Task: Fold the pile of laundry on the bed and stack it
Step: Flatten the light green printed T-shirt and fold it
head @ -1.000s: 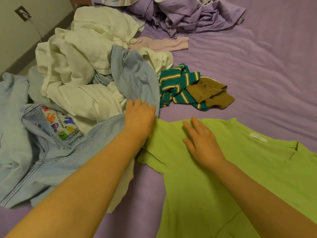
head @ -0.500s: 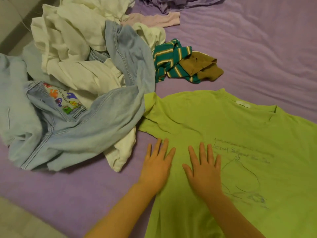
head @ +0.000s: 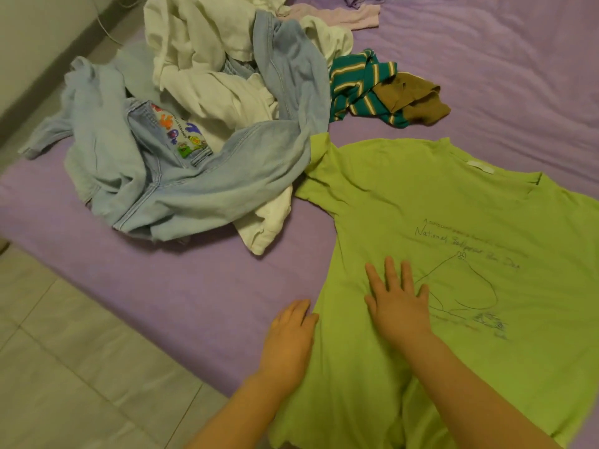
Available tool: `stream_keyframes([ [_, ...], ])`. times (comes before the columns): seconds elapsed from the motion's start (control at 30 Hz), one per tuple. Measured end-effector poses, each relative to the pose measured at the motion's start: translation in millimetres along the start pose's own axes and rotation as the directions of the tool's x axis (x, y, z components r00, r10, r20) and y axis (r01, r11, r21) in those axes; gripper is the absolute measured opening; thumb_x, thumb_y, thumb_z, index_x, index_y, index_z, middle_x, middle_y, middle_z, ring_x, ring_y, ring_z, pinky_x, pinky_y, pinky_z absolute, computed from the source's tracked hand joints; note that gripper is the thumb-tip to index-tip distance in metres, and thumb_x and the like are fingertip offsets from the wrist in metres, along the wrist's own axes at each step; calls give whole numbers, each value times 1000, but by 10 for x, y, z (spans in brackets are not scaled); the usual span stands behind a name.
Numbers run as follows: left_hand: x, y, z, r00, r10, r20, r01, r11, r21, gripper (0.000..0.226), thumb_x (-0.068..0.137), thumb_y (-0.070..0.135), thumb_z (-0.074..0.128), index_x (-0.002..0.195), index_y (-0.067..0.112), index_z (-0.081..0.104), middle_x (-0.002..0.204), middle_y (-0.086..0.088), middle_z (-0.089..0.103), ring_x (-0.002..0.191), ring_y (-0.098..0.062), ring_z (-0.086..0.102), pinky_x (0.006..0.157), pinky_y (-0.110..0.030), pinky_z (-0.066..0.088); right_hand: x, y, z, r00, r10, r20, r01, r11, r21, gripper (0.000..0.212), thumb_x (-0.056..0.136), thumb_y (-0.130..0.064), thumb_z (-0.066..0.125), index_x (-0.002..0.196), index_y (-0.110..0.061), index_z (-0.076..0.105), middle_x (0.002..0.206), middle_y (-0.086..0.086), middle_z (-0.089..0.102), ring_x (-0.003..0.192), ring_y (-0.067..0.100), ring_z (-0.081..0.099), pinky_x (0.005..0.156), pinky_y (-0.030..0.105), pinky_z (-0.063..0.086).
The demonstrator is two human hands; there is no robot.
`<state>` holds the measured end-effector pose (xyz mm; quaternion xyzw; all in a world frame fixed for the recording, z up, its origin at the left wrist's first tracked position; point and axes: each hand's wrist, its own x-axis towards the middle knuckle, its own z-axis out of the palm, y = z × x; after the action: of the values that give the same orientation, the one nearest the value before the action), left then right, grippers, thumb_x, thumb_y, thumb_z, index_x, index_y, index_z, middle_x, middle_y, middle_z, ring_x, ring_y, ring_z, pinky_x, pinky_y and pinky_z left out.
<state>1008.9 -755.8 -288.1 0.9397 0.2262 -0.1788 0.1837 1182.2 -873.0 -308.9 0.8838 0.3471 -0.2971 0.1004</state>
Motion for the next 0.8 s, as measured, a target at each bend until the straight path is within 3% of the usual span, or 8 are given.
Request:
stream_keyframes([
  [0.1, -189, 52, 73, 991, -55, -121, 54, 998, -10, 24, 57, 12, 87, 74, 6, 71, 92, -11, 71, 81, -28, 69, 61, -30, 55, -143, -20, 63, 999, -25, 24, 26, 1000, -14, 61, 101, -45, 24, 149, -35, -13, 158, 5, -18, 145, 32, -16, 112, 59, 16],
  [0.23, -277, 51, 123, 964, -243, -109, 235, 969, -81, 20, 95, 26, 47, 100, 16, 64, 110, -1, 61, 107, -23, 54, 85, -35, 41, -435, 44, 241, 999, -31, 35, 31, 999, -8, 63, 100, -44, 27, 149, -36, -11, 158, 3, -19, 145, 30, -15, 113, 58, 17],
  [0.33, -335, -119, 46, 852, -500, -156, 400, 813, -424, 16, 93, 25, 52, 93, 15, 65, 102, -6, 66, 101, -27, 58, 83, -37, 42, -540, 120, 315, 999, -27, 35, 28, 1000, -14, 61, 101, -46, 23, 148, -37, -15, 158, 2, -21, 145, 28, -16, 114, 57, 15],
  [0.4, -370, -265, -11, 781, -614, -115, 501, 725, -473, 16, 93, 25, 51, 94, 17, 66, 103, -6, 68, 102, -29, 59, 83, -36, 42, -567, 132, 323, 999, -23, 32, 24, 999, -24, 60, 101, -47, 21, 148, -37, -15, 158, 2, -21, 145, 27, -16, 114, 57, 14],
  [0.5, -351, -363, -12, 777, -623, -95, 584, 768, -263, 23, 95, 28, 45, 101, 18, 65, 110, -6, 66, 108, -29, 55, 85, -35, 40, -561, 68, 326, 999, 13, 31, -13, 1000, 5, 59, 101, -46, 22, 149, -37, -11, 158, 3, -19, 145, 30, -16, 113, 58, 15],
  [0.63, -235, -337, 85, 855, -507, -112, 504, 862, -60, 27, 96, 30, 41, 107, 20, 63, 114, -5, 61, 110, -27, 52, 86, -35, 39, -517, -161, 326, 1000, 24, -11, -23, 997, 80, 62, 98, -52, 25, 151, -35, -4, 159, 7, -16, 145, 32, -13, 114, 57, 11],
  [0.7, -210, -356, 133, 883, -461, -92, 455, 887, -79, 26, 98, 30, 39, 106, 19, 61, 113, -6, 62, 108, -27, 54, 84, -35, 39, -499, -302, 389, 998, -64, -13, 65, 996, 64, 64, 96, -59, 24, 149, -41, -7, 158, 5, -18, 144, 32, -18, 113, 59, 7],
  [0.8, -230, -382, 185, 895, -444, -35, 399, 834, -380, 16, 99, 26, 40, 97, 16, 52, 102, -10, 64, 97, -34, 58, 71, -37, 38, -479, -409, 501, 995, -102, -10, 101, 994, -32, 65, 94, -64, 21, 146, -45, -14, 157, 4, -24, 142, 33, -25, 111, 63, 4],
])
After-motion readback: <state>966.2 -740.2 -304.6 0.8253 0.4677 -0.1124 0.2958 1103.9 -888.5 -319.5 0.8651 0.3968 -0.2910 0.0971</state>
